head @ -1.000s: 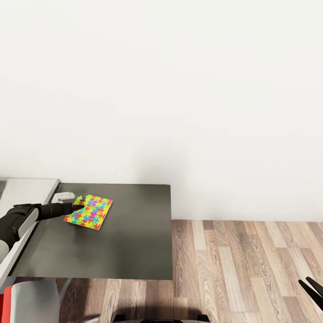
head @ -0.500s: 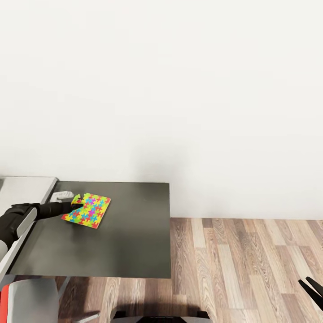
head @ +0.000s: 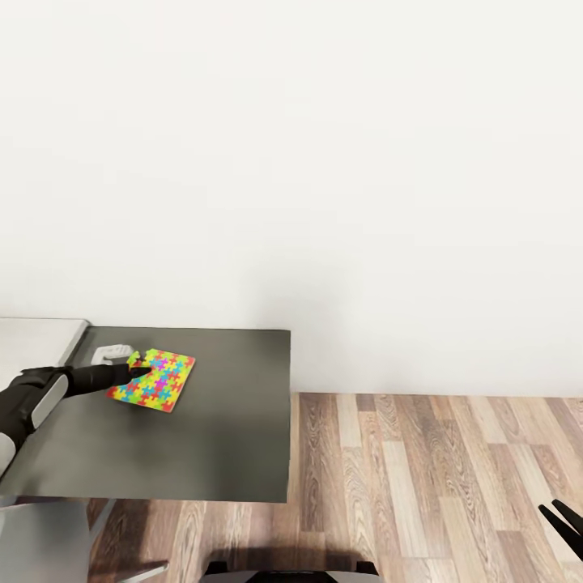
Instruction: Put all the toys in the child's room - the three board games (two on the bed and one on the table), the two jigsaw puzzles on the table, and the tennis ball on the table - inside the toy box on the table in the child's room.
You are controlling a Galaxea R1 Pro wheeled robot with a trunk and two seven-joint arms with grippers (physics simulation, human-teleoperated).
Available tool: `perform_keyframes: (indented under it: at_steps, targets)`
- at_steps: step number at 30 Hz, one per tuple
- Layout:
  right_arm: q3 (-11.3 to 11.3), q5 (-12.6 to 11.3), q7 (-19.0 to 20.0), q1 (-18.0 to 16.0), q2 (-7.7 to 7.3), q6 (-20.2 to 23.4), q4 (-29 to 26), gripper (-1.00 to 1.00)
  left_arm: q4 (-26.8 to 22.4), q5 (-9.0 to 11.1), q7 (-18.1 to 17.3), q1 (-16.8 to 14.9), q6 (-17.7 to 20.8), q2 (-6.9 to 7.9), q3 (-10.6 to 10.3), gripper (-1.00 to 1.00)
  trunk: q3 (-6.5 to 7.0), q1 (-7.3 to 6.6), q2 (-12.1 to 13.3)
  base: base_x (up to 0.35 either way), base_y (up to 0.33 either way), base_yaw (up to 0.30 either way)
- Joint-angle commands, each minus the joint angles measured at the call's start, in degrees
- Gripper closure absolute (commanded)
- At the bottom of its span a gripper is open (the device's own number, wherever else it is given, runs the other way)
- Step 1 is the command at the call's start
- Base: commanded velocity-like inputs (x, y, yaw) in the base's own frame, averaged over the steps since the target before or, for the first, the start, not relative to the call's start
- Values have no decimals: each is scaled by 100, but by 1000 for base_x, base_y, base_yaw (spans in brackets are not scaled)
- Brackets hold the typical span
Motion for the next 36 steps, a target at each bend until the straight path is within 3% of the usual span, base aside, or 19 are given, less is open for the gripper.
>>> perform_keyframes:
  at_steps: [1,28,36]
  targets:
    - [3,-39,-7,3,-5,47,-3,-100,3,2,-6,8,39,2,-152,-100,-9,6,-6,0,-78,0]
    - [5,-31,-14,3,-11,52,-1,-100,3,33,-21,7,41,5,-129,-100,-9,6,-6,0,-113,0]
    - [2,-31,-10,3,-11,59,1,-100,3,-1,-378,10,47,-3,-128,-100,-9,6,-6,-19,-122,0]
